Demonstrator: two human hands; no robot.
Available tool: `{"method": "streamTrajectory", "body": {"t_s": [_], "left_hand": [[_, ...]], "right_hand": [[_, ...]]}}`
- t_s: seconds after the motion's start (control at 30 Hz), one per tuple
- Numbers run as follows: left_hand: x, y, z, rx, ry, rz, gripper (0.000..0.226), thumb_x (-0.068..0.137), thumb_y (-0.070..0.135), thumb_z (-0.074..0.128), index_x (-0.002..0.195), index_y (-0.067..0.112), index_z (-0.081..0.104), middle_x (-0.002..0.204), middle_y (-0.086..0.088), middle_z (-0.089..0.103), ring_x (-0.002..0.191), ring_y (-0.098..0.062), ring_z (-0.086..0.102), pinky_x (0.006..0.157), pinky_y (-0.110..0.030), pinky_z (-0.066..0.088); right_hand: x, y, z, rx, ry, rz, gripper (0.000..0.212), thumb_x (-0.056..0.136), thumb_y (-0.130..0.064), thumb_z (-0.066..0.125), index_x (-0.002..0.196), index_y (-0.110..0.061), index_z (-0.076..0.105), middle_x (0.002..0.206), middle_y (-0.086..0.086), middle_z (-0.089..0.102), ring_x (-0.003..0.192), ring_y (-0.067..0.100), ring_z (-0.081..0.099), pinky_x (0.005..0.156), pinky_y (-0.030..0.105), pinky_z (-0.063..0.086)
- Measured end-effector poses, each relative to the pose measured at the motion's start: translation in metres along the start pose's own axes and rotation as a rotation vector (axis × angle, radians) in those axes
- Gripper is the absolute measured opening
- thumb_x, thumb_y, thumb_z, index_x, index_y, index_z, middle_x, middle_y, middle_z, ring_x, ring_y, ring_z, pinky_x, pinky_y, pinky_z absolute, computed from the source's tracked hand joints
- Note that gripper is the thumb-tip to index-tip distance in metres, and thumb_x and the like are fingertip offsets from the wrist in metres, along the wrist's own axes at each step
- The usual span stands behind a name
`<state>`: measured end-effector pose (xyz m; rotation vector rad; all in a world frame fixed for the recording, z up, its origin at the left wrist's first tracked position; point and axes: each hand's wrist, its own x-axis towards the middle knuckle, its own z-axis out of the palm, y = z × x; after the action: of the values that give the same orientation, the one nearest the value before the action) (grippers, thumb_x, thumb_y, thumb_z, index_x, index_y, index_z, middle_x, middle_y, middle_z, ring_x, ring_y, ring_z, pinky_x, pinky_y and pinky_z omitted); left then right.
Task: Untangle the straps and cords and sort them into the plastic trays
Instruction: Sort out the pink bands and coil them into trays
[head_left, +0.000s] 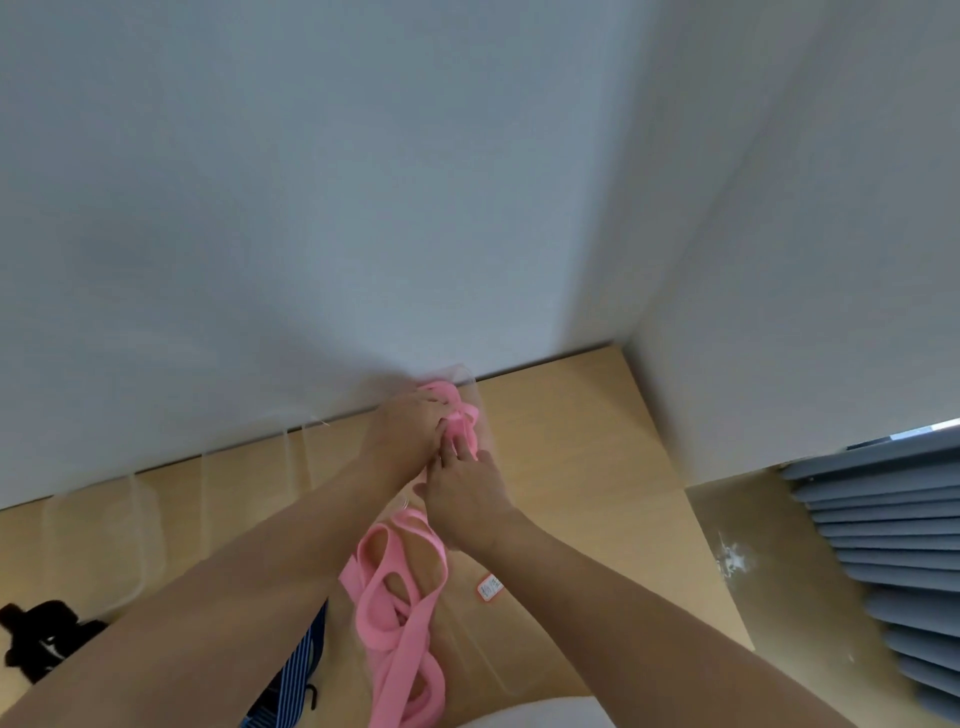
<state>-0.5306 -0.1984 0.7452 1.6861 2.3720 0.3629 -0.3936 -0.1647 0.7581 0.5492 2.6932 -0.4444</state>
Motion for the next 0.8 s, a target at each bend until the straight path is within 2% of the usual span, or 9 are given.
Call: {"method": "streamTrajectory", "body": {"t_s": [0.1, 0.2, 0.27, 0.37, 0.47, 0.53, 0.6, 0.7, 0.8], "left_hand": [[0.006, 0.003, 0.008, -0.122, -0.029, -0.204, 0.034, 0.089, 0.033, 0.046, 0.090, 0.024, 0.079, 0.100, 0.003, 0.075, 0.096, -0.019, 0.066, 0.078, -0.031, 0.049], [0.013, 0.005, 0.008, -0.147, -0.078, -0.218, 0.050, 0.080, 0.046, 0.035, 0.087, 0.025, 0.079, 0.096, 0.001, 0.075, 0.093, -0.022, 0.066, 0.080, -0.034, 0.050], [0.015, 0.007, 0.003, -0.112, -0.112, -0.206, 0.052, 0.077, 0.045, 0.035, 0.086, 0.020, 0.079, 0.090, -0.003, 0.075, 0.089, -0.026, 0.066, 0.082, -0.038, 0.051], [0.012, 0.009, -0.005, -0.033, -0.117, -0.158, 0.048, 0.078, 0.034, 0.033, 0.086, 0.018, 0.078, 0.093, -0.003, 0.074, 0.093, -0.028, 0.063, 0.087, -0.042, 0.051], [0.003, 0.007, -0.015, -0.033, -0.133, -0.129, 0.062, 0.078, 0.047, 0.025, 0.105, 0.021, 0.075, 0.118, 0.001, 0.066, 0.117, -0.023, 0.055, 0.104, -0.035, 0.041], [-0.009, 0.003, -0.022, 0.057, -0.150, -0.118, 0.052, 0.081, 0.048, 0.033, 0.116, 0.030, 0.067, 0.127, 0.007, 0.059, 0.124, -0.019, 0.049, 0.106, -0.031, 0.035], [-0.023, -0.005, -0.026, 0.025, -0.119, -0.123, 0.041, 0.089, 0.047, 0.044, 0.124, 0.036, 0.062, 0.133, 0.011, 0.058, 0.125, -0.020, 0.050, 0.105, -0.035, 0.040], [-0.052, -0.009, -0.041, 0.020, -0.060, -0.143, 0.050, 0.100, 0.055, 0.031, 0.138, 0.035, 0.056, 0.138, 0.010, 0.059, 0.127, -0.019, 0.050, 0.105, -0.041, 0.046], [-0.077, -0.009, -0.054, 0.032, -0.026, -0.152, 0.046, 0.101, 0.045, 0.043, 0.139, 0.021, 0.055, 0.140, -0.001, 0.058, 0.134, -0.024, 0.047, 0.114, -0.042, 0.038]], "right_hand": [[0.006, 0.004, -0.003, -0.026, -0.018, -0.065, 0.047, 0.109, -0.033, 0.028, 0.145, -0.012, 0.051, 0.155, 0.019, 0.040, 0.153, 0.035, 0.015, 0.105, 0.047, 0.037], [0.008, 0.007, -0.008, -0.033, -0.040, -0.120, 0.039, 0.106, -0.022, 0.035, 0.131, -0.022, 0.065, 0.133, 0.011, 0.061, 0.146, 0.037, 0.025, 0.106, 0.048, 0.036], [0.007, 0.006, -0.012, -0.006, -0.061, -0.114, 0.037, 0.104, -0.017, 0.038, 0.128, -0.018, 0.067, 0.127, 0.010, 0.063, 0.136, 0.035, 0.038, 0.103, 0.047, 0.040], [0.004, 0.008, -0.017, 0.085, -0.112, -0.072, 0.031, 0.097, -0.004, 0.045, 0.119, -0.007, 0.066, 0.116, 0.013, 0.065, 0.112, 0.032, 0.057, 0.074, 0.038, 0.045], [-0.003, 0.014, -0.022, 0.189, -0.042, -0.014, 0.030, 0.096, -0.002, 0.045, 0.121, -0.004, 0.061, 0.111, 0.015, 0.067, 0.092, 0.032, 0.063, 0.065, 0.034, 0.039], [-0.010, 0.013, -0.027, 0.220, 0.071, 0.027, 0.030, 0.102, -0.013, 0.045, 0.129, -0.012, 0.057, 0.108, 0.014, 0.068, 0.085, 0.031, 0.061, 0.064, 0.034, 0.041], [-0.016, 0.007, -0.034, 0.222, 0.177, 0.069, 0.029, 0.103, -0.023, 0.045, 0.129, -0.017, 0.058, 0.109, 0.011, 0.068, 0.088, 0.033, 0.064, 0.066, 0.035, 0.046], [-0.020, -0.001, -0.039, 0.223, 0.275, 0.135, 0.028, 0.104, -0.029, 0.044, 0.123, -0.016, 0.061, 0.117, 0.008, 0.062, 0.093, 0.029, 0.062, 0.068, 0.031, 0.040], [-0.021, -0.006, -0.041, 0.180, 0.289, 0.187, 0.032, 0.103, -0.031, 0.045, 0.125, -0.014, 0.061, 0.124, 0.011, 0.055, 0.104, 0.030, 0.058, 0.073, 0.030, 0.038]]}}
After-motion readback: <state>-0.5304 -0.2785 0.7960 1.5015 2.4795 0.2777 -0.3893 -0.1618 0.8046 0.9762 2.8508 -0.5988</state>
